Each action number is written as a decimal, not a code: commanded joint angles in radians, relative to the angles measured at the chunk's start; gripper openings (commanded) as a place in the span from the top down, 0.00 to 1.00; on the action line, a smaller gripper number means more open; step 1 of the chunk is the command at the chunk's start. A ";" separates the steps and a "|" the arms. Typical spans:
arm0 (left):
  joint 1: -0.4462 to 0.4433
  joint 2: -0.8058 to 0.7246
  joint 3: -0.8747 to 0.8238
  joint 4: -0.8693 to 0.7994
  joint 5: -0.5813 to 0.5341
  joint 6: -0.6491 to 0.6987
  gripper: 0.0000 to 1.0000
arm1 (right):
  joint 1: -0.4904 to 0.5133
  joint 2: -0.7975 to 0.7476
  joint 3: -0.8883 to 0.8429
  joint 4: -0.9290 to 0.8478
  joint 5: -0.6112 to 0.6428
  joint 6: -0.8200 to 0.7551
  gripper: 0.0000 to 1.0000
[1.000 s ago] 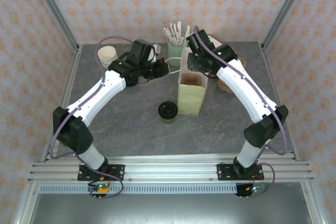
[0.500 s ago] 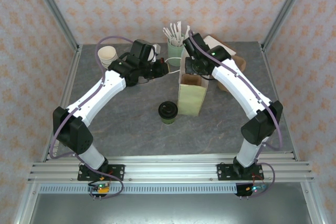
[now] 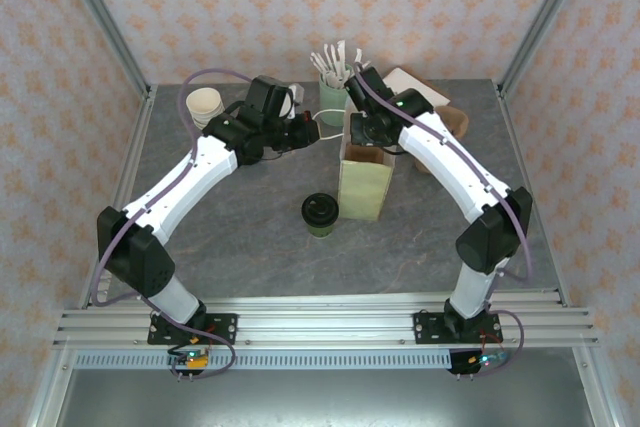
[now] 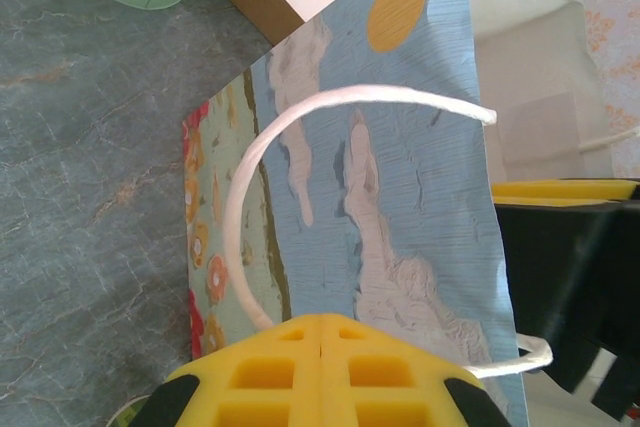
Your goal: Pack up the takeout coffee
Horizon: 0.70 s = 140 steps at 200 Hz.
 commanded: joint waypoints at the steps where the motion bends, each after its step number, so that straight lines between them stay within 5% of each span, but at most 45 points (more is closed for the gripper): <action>1: -0.005 -0.036 -0.010 -0.017 -0.028 0.022 1.00 | -0.007 0.028 0.010 0.008 0.007 -0.016 0.58; 140: -0.006 -0.042 -0.029 0.000 -0.021 0.022 1.00 | -0.025 0.104 0.032 -0.048 -0.015 0.020 0.60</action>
